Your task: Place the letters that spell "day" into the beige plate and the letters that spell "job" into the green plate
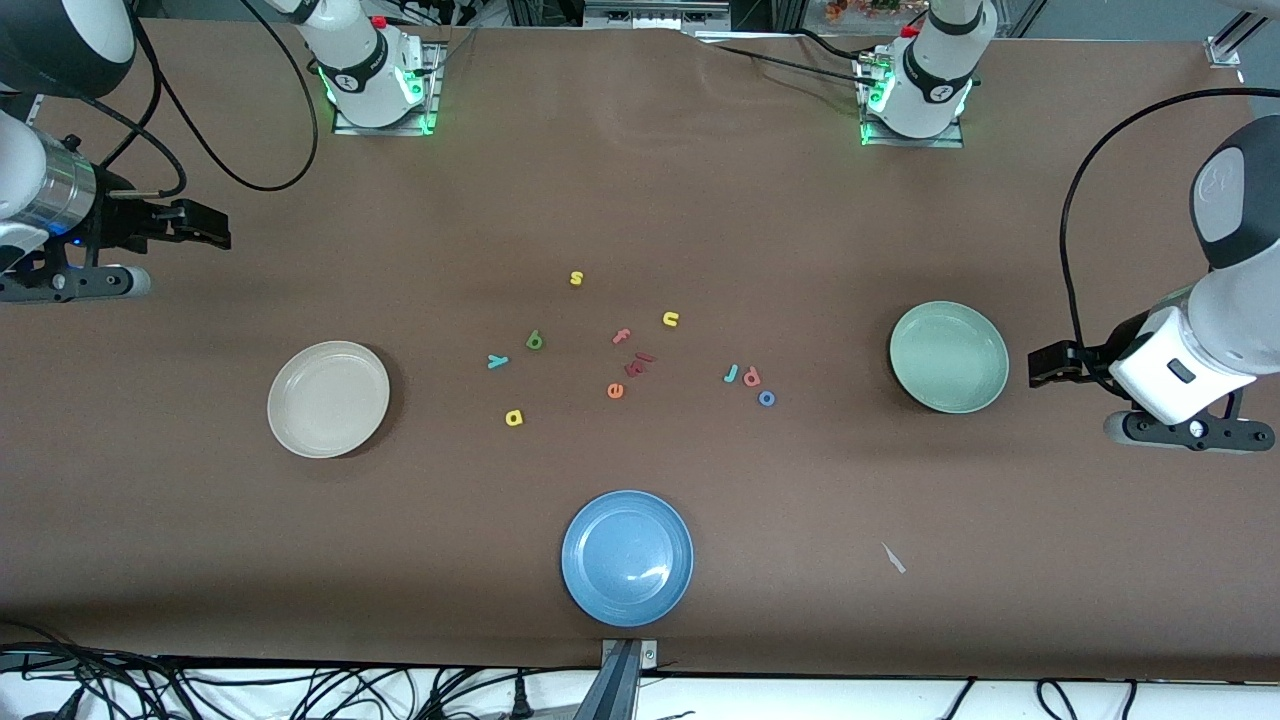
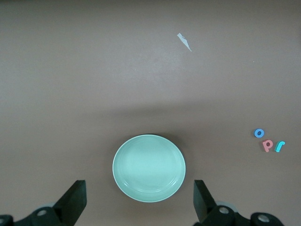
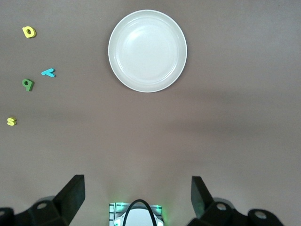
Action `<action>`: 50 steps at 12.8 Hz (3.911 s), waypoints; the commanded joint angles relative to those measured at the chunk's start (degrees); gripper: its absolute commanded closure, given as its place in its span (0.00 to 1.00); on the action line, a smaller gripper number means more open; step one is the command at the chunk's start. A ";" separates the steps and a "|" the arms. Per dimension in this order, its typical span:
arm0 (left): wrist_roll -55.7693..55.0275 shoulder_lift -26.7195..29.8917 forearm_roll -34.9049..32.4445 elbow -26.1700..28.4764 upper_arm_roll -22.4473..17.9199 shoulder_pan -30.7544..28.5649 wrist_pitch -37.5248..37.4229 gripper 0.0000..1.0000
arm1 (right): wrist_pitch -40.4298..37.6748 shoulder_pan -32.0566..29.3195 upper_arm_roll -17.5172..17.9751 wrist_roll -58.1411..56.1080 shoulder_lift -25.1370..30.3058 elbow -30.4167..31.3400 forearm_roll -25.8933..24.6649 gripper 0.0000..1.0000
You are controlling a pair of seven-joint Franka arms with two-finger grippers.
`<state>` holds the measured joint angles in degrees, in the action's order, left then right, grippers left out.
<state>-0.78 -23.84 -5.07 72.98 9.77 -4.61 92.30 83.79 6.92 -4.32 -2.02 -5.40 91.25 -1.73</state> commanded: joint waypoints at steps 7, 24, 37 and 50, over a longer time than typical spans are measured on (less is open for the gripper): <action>0.26 -0.42 1.56 -1.53 -0.28 0.21 -1.07 0.00 | -1.35 -0.41 0.10 0.35 -0.58 -1.42 0.94 0.00; 0.26 -0.15 1.56 -1.53 -0.28 0.21 -1.07 0.00 | -1.35 -0.41 0.10 0.26 -0.58 -1.42 0.94 0.00; 0.17 -0.06 1.64 -1.53 -0.28 0.21 -1.07 0.00 | -1.26 -0.41 0.10 0.35 -0.58 -1.16 1.03 0.00; -2.82 0.64 1.64 -1.09 1.82 -0.22 -1.16 0.00 | -0.38 -0.24 0.28 0.35 -1.98 -0.90 2.33 0.00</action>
<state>-3.34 -23.72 -5.07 72.21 10.10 -4.62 92.26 83.74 6.93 -4.26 -2.02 -7.01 91.27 -1.16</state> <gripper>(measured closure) 0.000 0.000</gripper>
